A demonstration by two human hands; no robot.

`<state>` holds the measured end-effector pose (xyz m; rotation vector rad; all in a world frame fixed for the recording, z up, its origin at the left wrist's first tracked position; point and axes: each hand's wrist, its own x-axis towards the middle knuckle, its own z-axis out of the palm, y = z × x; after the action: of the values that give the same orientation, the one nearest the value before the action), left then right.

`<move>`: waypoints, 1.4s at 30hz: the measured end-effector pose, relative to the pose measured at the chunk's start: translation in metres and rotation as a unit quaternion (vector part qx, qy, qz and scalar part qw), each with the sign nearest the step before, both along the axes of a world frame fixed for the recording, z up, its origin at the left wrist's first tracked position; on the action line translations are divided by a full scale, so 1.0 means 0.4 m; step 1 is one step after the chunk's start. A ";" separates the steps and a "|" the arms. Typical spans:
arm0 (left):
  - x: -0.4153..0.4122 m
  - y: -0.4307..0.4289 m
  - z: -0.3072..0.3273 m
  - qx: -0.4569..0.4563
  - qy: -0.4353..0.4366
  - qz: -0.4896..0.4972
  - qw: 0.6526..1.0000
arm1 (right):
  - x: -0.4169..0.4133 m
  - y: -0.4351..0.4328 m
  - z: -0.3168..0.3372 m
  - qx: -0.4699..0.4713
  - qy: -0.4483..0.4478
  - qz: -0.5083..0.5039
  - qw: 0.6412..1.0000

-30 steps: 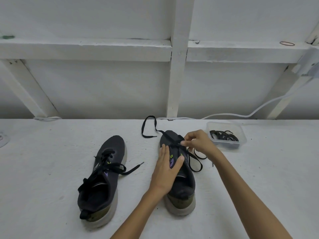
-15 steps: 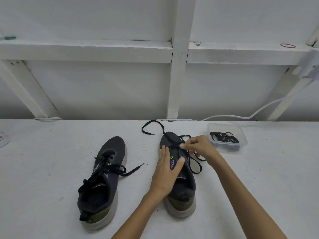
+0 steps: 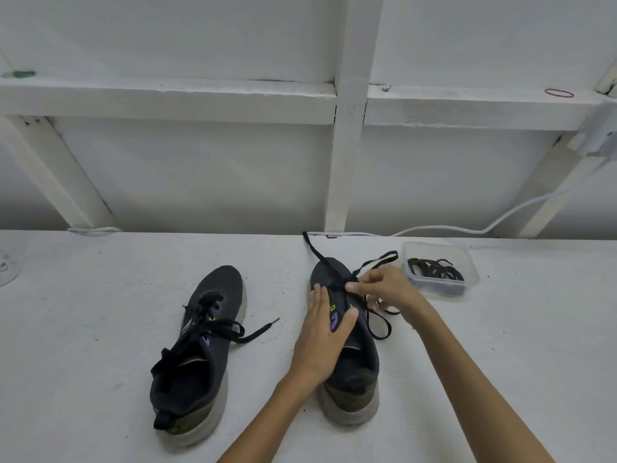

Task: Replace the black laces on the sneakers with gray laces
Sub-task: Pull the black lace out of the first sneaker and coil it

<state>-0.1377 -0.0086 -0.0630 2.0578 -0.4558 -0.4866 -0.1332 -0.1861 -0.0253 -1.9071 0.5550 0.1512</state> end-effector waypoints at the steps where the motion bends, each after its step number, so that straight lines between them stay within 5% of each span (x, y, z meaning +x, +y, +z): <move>1: -0.001 0.000 0.002 0.000 0.000 0.000 1.000 | -0.001 0.010 -0.006 0.007 -0.014 -0.007 1.000; 7: -0.001 0.003 0.005 0.002 0.005 -0.006 1.000 | 0.025 -0.018 0.059 0.010 -0.144 -0.098 0.985; 12: -0.001 0.003 0.004 0.005 0.004 -0.003 1.000 | 0.035 -0.078 0.090 0.111 -0.248 -0.268 0.924; 16: 0.001 0.001 0.001 0.003 0.002 -0.001 1.000 | 0.008 -0.035 0.025 0.041 -0.067 -0.100 0.992; 18: 0.001 0.001 0.002 0.007 -0.002 0.000 1.000 | -0.004 -0.002 -0.005 0.033 -0.031 -0.032 0.998; 23: 0.001 0.001 0.007 0.014 -0.005 -0.002 1.000 | 0.012 0.019 0.007 0.021 -0.107 -0.039 0.993; 30: 0.000 0.005 0.004 0.012 -0.001 -0.003 1.000 | 0.045 -0.077 0.098 0.118 -0.262 -0.251 0.924; 36: 0.002 0.003 0.003 0.007 -0.003 0.001 1.000 | -0.004 -0.007 0.012 0.021 -0.043 -0.010 0.999; 42: 0.001 0.004 0.003 0.008 -0.004 -0.001 1.000 | 0.001 -0.004 -0.001 0.046 -0.079 -0.038 0.995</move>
<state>-0.1372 -0.0068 -0.0619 2.0746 -0.4602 -0.4858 -0.1326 -0.1875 -0.0256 -1.7875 0.5039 -0.0242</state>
